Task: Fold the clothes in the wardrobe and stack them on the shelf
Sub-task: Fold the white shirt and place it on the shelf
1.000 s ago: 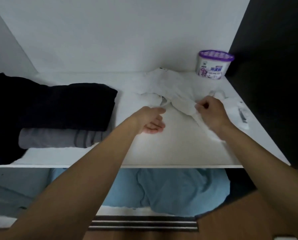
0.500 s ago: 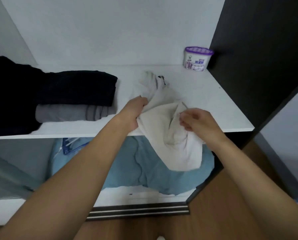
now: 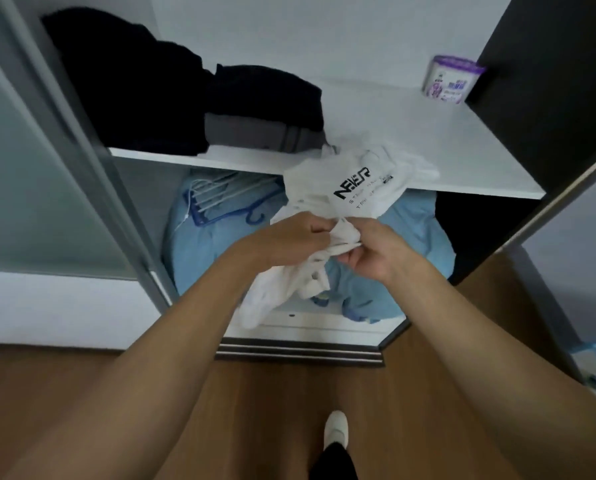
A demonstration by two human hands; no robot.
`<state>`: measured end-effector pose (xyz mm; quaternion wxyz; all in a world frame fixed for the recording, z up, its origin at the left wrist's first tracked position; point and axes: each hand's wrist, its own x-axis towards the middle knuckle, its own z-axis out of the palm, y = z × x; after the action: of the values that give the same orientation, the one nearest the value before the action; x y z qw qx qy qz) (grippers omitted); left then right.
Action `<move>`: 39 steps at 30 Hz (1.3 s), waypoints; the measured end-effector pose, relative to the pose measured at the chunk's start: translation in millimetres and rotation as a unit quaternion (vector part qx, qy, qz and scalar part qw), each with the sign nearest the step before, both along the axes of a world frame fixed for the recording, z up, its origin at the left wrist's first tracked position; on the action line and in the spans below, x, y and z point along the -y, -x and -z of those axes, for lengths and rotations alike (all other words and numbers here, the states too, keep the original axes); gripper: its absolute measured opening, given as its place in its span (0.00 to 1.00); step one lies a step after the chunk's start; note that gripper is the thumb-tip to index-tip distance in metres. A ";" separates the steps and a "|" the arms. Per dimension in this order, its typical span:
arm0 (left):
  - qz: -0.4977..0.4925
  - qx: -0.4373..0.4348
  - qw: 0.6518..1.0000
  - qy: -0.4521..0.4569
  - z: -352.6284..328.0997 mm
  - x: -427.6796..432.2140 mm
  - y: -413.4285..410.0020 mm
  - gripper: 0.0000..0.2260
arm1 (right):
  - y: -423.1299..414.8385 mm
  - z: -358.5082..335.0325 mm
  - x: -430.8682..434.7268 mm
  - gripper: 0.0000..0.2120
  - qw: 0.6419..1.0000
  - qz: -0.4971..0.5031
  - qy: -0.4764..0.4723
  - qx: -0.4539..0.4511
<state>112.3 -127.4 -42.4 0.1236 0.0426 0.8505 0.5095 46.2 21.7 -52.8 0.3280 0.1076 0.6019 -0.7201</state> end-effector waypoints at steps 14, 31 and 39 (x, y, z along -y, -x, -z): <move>-0.260 0.198 0.914 -0.240 68.8 12.2 -94.5 0.36 | -112.4 70.2 -37.1 0.10 0.978 -0.055 -0.085 -0.181; -0.044 0.029 0.984 -0.172 48.8 -123.4 -94.4 0.11 | -110.4 119.1 -158.9 0.31 0.904 -0.290 -0.137 -0.283; -0.084 0.039 0.986 -0.140 39.0 -99.9 -112.6 0.10 | -114.7 109.3 -149.9 0.08 0.913 -0.213 -0.144 -0.316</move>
<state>224.9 -27.5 -81.4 0.1066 -0.0319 0.7656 0.6336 160.9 171.6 -162.1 0.2475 -0.2105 0.7799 -0.5350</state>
